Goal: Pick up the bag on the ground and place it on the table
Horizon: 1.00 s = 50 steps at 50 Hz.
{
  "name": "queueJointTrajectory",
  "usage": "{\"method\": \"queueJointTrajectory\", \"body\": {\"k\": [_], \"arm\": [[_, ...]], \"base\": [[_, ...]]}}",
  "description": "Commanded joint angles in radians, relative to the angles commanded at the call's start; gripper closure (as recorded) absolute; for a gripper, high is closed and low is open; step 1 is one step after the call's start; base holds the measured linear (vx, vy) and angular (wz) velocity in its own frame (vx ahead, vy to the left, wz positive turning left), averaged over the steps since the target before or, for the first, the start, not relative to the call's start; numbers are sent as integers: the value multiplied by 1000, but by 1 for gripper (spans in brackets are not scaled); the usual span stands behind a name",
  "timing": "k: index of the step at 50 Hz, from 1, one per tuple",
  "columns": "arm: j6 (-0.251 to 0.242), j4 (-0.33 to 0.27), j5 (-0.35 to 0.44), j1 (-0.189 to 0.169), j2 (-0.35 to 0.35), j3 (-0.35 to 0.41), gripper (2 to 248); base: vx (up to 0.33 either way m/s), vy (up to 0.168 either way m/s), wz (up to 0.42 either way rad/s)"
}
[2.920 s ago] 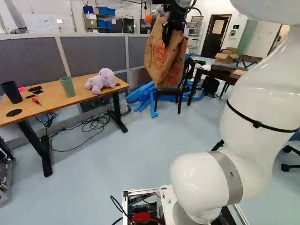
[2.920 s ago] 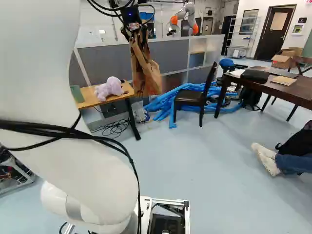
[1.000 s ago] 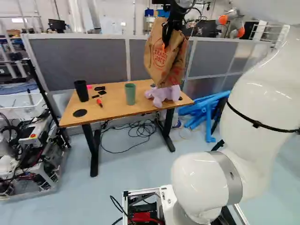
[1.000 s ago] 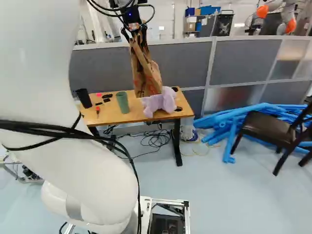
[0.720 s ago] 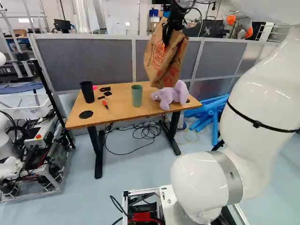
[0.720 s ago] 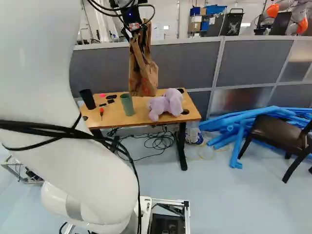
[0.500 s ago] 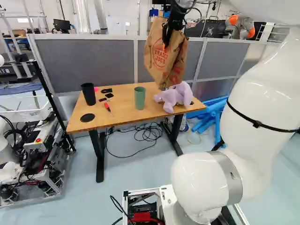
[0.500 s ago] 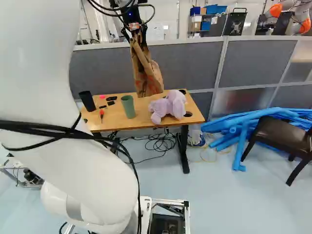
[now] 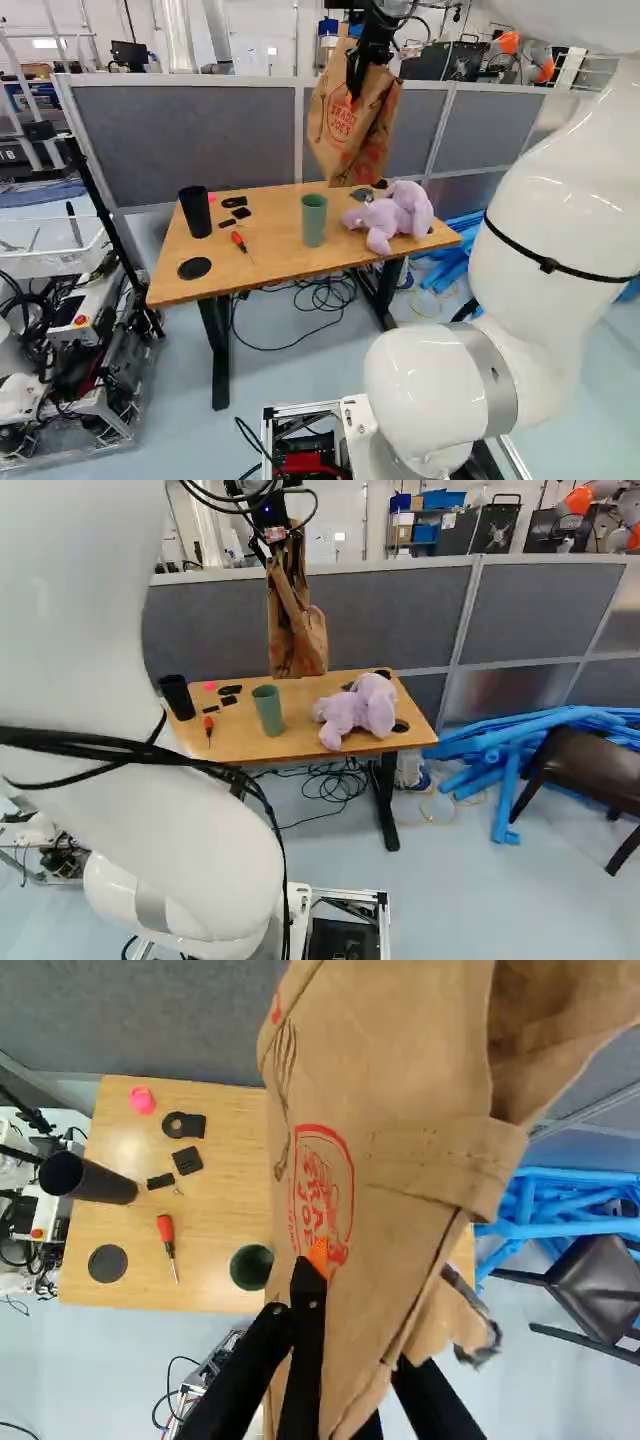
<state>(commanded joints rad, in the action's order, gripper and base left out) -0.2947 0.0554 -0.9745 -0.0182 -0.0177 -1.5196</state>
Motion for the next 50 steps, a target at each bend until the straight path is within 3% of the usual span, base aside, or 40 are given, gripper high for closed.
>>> {"method": "queueJointTrajectory", "body": {"k": [50], "arm": [[0,0,0,0,-12,-12,229]], "base": [[40,4,1]]}}
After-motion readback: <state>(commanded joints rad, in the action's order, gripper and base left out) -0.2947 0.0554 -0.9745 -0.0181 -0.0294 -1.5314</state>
